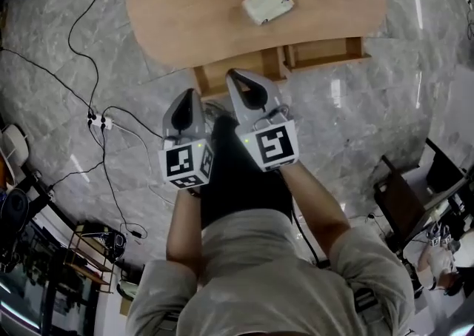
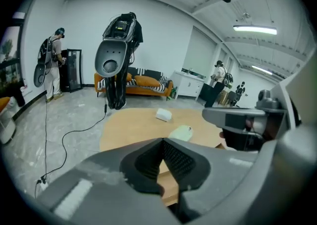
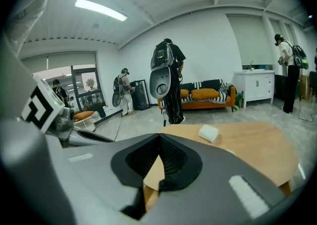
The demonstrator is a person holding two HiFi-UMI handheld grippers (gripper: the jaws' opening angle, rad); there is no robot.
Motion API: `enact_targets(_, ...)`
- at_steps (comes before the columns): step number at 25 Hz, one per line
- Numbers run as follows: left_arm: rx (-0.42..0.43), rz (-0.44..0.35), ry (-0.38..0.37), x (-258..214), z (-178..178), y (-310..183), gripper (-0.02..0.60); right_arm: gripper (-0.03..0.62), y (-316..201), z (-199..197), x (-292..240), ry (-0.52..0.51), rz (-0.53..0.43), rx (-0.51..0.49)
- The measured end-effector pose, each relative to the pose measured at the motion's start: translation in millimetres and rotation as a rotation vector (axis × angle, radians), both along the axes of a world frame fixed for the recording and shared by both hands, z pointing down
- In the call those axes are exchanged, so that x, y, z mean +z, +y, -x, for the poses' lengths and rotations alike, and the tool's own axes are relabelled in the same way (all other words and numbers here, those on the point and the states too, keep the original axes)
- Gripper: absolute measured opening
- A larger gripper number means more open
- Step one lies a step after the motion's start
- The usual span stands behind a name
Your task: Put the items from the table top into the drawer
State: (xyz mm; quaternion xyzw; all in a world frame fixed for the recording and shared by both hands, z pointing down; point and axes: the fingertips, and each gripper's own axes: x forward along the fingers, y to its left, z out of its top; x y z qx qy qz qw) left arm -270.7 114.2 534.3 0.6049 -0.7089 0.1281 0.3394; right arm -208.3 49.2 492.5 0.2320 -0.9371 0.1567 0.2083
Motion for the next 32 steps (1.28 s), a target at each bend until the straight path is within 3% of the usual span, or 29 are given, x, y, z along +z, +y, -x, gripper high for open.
enact_targets(3, -0.009, 0.025, 0.002, 22.9, 6.3, -27.7, 0.018, 0.008, -24.4, -4.4, 22.0, 0.012, 0.046, 0.022)
enact_targets(12, 0.078, -0.002, 0.037, 71.4, -9.2, -144.2, 0.018, 0.008, -122.3, -1.1, 75.5, 0.078, 0.072, 0.062)
enact_targets(19, 0.131, -0.014, 0.08, 96.5, 1.1, -228.2, 0.018, 0.008, -221.2, 16.9, 105.9, 0.132, 0.029, 0.059)
enact_targets(25, 0.134, -0.035, 0.198, 113.4, 28.2, -296.7, 0.018, 0.008, -283.1, 40.1, 128.6, 0.142, 0.016, 0.056)
enact_targets(32, 0.17, 0.009, 0.21, 132.1, 34.0, -336.3, 0.018, 0.009, -344.2, 40.5, 162.1, 0.246, -0.024, 0.056)
